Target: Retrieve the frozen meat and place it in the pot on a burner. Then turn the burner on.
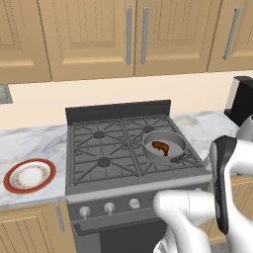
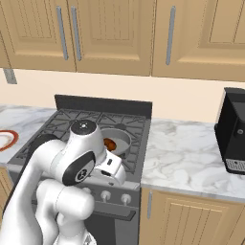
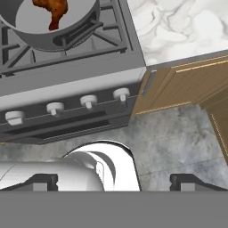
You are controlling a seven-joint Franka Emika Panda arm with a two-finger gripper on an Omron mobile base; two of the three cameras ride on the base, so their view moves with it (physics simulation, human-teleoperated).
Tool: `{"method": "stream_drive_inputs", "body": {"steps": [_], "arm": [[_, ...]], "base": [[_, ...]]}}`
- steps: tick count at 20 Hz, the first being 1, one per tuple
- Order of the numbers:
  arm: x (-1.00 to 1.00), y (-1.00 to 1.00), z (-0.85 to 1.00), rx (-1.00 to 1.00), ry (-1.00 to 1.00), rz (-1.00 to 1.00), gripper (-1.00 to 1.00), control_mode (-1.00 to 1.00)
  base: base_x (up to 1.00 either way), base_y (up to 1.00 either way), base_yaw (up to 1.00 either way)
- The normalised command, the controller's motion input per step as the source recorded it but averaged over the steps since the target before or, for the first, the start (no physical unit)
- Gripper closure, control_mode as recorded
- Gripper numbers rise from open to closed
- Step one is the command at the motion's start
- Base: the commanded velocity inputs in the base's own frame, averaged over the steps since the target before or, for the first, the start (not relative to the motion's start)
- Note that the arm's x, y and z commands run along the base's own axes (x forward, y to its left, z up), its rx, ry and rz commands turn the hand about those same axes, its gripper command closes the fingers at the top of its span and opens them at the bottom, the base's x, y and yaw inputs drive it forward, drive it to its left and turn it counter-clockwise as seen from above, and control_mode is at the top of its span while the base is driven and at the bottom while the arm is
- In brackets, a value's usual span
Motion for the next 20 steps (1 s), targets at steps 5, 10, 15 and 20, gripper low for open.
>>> {"method": "stream_drive_inputs", "body": {"steps": [5,10,15,20], "arm": [[0.0,0.0,-0.03,0.0,0.0,0.0,-1.0,-1.0],[-0.02,0.06,0.0,0.0,0.0,0.0,-1.0,1.0],[0.0,0.0,0.0,0.0,0.0,0.0,-1.0,1.0],[0.0,0.0,0.0,0.0,0.0,0.0,-1.0,1.0]], "base": [[0.0,0.0,0.0],[-0.1,0.09,0.0],[-0.41,0.45,-0.04],[-0.47,0.47,-0.08]]}}
